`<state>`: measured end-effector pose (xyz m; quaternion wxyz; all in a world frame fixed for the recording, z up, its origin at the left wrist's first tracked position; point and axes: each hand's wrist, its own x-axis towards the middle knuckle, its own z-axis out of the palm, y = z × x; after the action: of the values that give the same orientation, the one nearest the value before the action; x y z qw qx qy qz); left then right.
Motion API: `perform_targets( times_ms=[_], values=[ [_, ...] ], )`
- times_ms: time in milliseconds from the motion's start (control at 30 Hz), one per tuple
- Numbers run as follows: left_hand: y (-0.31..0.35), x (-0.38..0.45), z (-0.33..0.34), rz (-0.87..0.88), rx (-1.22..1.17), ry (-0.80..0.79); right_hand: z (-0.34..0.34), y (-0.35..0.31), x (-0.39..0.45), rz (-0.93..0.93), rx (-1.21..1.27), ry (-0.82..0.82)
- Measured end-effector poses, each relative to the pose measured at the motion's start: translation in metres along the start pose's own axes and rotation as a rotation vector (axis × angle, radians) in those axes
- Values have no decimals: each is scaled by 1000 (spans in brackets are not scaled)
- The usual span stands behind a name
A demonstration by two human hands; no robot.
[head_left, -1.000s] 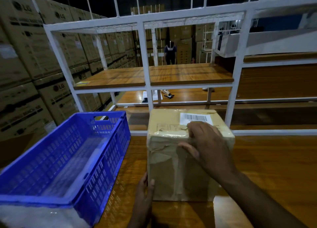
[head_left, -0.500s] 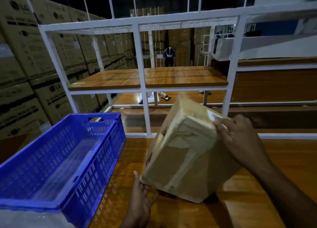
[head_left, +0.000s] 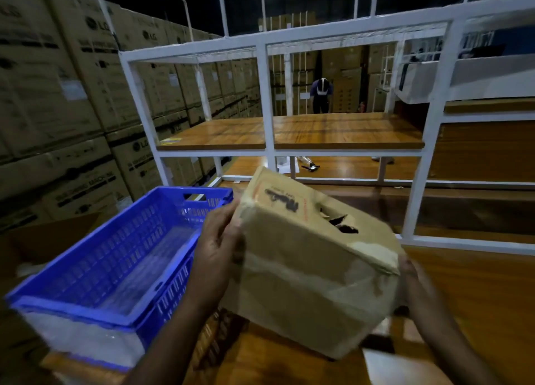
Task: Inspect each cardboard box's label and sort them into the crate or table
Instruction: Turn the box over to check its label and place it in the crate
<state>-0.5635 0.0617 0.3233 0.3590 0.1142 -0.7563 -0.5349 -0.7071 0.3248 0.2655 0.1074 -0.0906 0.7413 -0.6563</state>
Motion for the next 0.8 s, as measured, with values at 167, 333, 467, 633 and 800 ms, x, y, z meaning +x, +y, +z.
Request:
perform_targets(
  times_ms=[167, 333, 467, 633, 800],
  values=[
    [39, 10, -9, 354, 392, -109, 25, 38, 11, 346, 201, -141],
    [41, 5, 13, 431, 694, -191, 56, 70, 13, 557, 237, -235],
    [35, -11, 39, 522, 852, -335, 51, 87, 9, 346, 65, -228],
    [10, -31, 37, 637, 964, -235, 52, 37, 12, 111, 30, -319],
    [-19, -68, 19, 454, 720, 388, 53, 13, 38, -31, 73, -351]
  ],
)
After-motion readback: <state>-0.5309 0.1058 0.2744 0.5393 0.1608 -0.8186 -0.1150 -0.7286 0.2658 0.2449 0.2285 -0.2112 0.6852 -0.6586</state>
